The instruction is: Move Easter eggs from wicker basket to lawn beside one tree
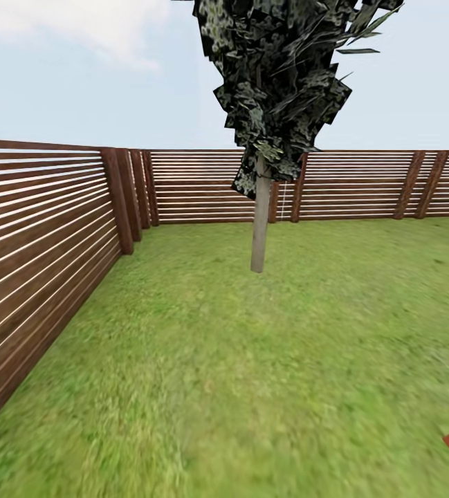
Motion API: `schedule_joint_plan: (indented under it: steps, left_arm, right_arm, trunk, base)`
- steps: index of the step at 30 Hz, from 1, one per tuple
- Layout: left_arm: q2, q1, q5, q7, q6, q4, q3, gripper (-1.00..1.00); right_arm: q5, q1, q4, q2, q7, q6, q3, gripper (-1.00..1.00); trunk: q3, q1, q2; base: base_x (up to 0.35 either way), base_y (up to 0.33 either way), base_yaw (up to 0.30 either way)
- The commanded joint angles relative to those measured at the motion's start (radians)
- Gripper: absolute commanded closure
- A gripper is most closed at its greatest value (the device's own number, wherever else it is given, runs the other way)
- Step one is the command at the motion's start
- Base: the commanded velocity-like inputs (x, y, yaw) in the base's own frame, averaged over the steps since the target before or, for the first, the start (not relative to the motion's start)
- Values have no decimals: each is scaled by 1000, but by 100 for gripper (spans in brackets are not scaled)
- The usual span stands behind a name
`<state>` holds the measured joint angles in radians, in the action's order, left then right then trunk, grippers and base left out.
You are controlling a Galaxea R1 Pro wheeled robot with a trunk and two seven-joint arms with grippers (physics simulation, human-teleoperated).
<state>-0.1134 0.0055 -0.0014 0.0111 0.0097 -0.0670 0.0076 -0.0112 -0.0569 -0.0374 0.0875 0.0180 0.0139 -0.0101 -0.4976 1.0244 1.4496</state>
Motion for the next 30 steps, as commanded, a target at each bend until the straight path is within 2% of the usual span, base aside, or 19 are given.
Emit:
schedule_joint_plan:
  steps: [1,22,30]
  left_arm:
    - [0,1,0,1,1,-2,1,-100]
    - [-2,1,0,1,1,-2,1,-100]
    - [0,1,0,1,1,-2,1,-100]
  right_arm:
    - [-1,-1,-2,0,2,1,-1,-100]
    - [-1,-1,-2,-2,2,1,-2,-100]
    - [-1,-1,-2,-2,1,2,-4,-100]
  trunk:
    - [-1,1,0]
    - [-1,1,0]
    - [-1,1,0]
  base:
    - [333,0,-1]
    - [333,0,0]
    - [333,0,-209]
